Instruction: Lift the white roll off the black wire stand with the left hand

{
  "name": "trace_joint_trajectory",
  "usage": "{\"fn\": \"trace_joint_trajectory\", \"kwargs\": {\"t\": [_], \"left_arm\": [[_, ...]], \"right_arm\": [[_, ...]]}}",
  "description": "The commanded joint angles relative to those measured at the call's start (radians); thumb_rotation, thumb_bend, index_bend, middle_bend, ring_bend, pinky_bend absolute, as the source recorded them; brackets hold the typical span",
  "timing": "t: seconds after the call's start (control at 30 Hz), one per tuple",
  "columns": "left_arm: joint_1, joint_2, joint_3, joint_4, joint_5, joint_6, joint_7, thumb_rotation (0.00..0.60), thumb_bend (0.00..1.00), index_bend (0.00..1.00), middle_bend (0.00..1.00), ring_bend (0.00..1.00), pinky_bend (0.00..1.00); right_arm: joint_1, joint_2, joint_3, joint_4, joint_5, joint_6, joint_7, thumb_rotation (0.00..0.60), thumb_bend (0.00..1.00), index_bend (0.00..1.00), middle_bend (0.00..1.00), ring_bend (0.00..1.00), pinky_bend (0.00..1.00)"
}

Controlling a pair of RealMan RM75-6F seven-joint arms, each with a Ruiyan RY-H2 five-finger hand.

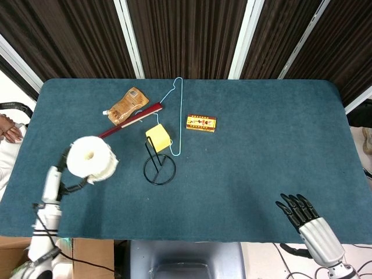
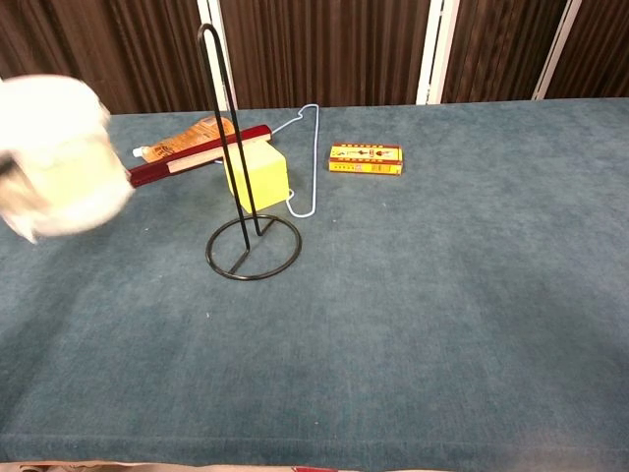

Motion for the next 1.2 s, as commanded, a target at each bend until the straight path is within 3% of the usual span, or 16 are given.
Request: {"fn": "trace_joint_trajectory", "kwargs": {"t": [0.03, 0.13, 0.2, 0.27, 0.33, 0.4, 0.57, 0.77, 0.9, 1.0, 1.07, 1.13, 1.2], "left_arm": [[-0.002, -0.13, 0.093, 0.097, 0.067, 0.002, -0.013, 0.6, 0.63, 0.83, 0.8, 0.6, 0.37], [-0.024, -0.172, 0.111, 0.127, 0.082, -0.02, 0.0, 0.6, 0.58, 0.74, 0.7, 0.49, 0.3], [-0.04, -0.192, 0.123, 0.158, 0.099, -0.035, -0.002, 0.6, 0.53, 0.54, 0.51, 0.33, 0.2], [-0.049, -0.194, 0.124, 0.158, 0.098, -0.046, -0.017, 0.6, 0.5, 0.22, 0.23, 0.08, 0.08], [-0.056, -0.179, 0.127, 0.143, 0.101, -0.058, -0.052, 0.6, 0.5, 0.08, 0.08, 0.0, 0.02], [-0.057, -0.157, 0.129, 0.128, 0.105, -0.053, -0.058, 0.6, 0.49, 0.01, 0.01, 0.0, 0.0], [-0.044, -0.09, 0.129, 0.096, 0.127, -0.001, -0.034, 0.6, 0.39, 0.0, 0.0, 0.0, 0.0], [0.003, 0.059, 0.165, 0.017, 0.165, 0.07, 0.001, 0.6, 0.39, 0.0, 0.0, 0.0, 0.0], [0.08, 0.191, 0.262, 0.004, 0.303, 0.212, 0.061, 0.6, 0.41, 0.0, 0.0, 0.0, 0.0], [0.099, 0.216, 0.285, 0.008, 0.329, 0.24, 0.074, 0.6, 0.42, 0.0, 0.0, 0.0, 0.0], [0.147, 0.257, 0.332, 0.043, 0.384, 0.313, 0.121, 0.6, 0.43, 0.0, 0.0, 0.0, 0.0], [0.178, 0.306, 0.38, 0.058, 0.443, 0.343, 0.232, 0.6, 0.44, 0.0, 0.0, 0.0, 0.0], [0.206, 0.315, 0.382, 0.048, 0.478, 0.39, 0.372, 0.6, 0.44, 0.0, 0.0, 0.0, 0.0]], "right_arm": [[0.002, -0.001, 0.001, -0.001, 0.004, -0.005, 0.0, 0.6, 0.06, 0.0, 0.0, 0.0, 0.0], [0.006, -0.002, 0.003, -0.004, 0.01, -0.018, -0.007, 0.6, 0.06, 0.0, 0.0, 0.0, 0.0], [0.009, -0.002, 0.0, -0.005, 0.006, -0.023, -0.012, 0.6, 0.06, 0.0, 0.0, 0.0, 0.0], [0.008, -0.002, -0.002, -0.003, -0.001, -0.02, -0.014, 0.6, 0.06, 0.0, 0.0, 0.0, 0.0], [0.007, -0.003, -0.006, 0.001, -0.007, -0.018, -0.016, 0.6, 0.06, 0.0, 0.0, 0.0, 0.0], [0.007, -0.005, -0.007, 0.003, -0.009, -0.021, -0.019, 0.6, 0.06, 0.0, 0.0, 0.0, 0.0], [0.005, -0.006, -0.009, 0.004, -0.012, -0.016, -0.023, 0.6, 0.06, 0.0, 0.0, 0.0, 0.0], [0.004, -0.011, -0.01, 0.003, -0.012, -0.02, -0.036, 0.6, 0.06, 0.0, 0.0, 0.0, 0.0], [-0.001, -0.01, -0.008, 0.002, -0.01, -0.008, -0.037, 0.6, 0.06, 0.0, 0.0, 0.0, 0.0], [-0.002, -0.01, -0.007, 0.003, -0.008, -0.005, -0.037, 0.6, 0.06, 0.0, 0.0, 0.0, 0.0], [-0.005, -0.012, -0.002, 0.003, -0.002, 0.0, -0.04, 0.6, 0.06, 0.0, 0.0, 0.0, 0.0], [-0.005, -0.016, -0.003, 0.001, -0.002, -0.008, -0.052, 0.6, 0.06, 0.0, 0.0, 0.0, 0.0], [-0.006, -0.021, -0.009, 0.001, -0.02, -0.009, -0.072, 0.6, 0.06, 0.0, 0.0, 0.0, 0.0]]}}
